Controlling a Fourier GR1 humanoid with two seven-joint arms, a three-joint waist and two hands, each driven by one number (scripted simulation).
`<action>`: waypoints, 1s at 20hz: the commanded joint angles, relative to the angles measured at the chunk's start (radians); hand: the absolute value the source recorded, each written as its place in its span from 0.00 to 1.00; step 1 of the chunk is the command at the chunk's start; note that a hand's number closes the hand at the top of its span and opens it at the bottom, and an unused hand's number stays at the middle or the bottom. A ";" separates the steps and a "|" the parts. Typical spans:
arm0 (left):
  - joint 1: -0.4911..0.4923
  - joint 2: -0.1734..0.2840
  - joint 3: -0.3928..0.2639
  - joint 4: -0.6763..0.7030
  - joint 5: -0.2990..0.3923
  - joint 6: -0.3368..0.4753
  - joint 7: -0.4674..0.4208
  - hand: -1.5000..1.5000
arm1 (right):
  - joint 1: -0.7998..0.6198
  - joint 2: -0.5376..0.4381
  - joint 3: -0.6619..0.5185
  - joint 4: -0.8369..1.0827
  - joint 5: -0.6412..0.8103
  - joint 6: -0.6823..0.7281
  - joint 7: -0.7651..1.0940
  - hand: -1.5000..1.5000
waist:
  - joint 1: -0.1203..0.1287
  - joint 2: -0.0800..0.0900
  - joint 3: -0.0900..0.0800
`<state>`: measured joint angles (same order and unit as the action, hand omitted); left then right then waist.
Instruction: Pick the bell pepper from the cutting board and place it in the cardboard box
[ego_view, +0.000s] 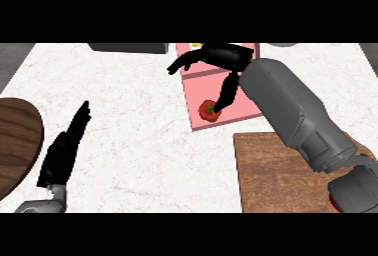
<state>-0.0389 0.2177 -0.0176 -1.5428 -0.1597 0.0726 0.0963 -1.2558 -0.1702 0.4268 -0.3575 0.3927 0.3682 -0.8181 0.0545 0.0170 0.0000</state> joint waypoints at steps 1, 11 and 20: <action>-0.001 -0.034 -0.012 0.028 -0.024 0.036 -0.012 0.50 | -0.019 0.011 -0.108 0.073 -0.106 0.118 -0.050 0.00 | -0.005 0.004 0.000; -0.018 0.002 0.001 0.003 -0.002 -0.012 -0.017 0.50 | -0.109 -0.060 -0.373 0.215 -0.372 0.276 0.137 0.00 | 0.038 0.026 0.001; -0.042 -0.024 -0.034 0.002 -0.020 -0.008 -0.033 0.50 | -0.162 -0.268 -0.490 0.285 -0.473 0.284 0.306 0.00 | 0.075 0.052 0.002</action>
<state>-0.0673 0.2051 -0.0383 -1.5426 -0.1704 0.0592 0.0719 -1.4041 -0.3728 -0.0174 -0.1037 -0.0389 0.5864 -0.5178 0.1141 0.0583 0.0017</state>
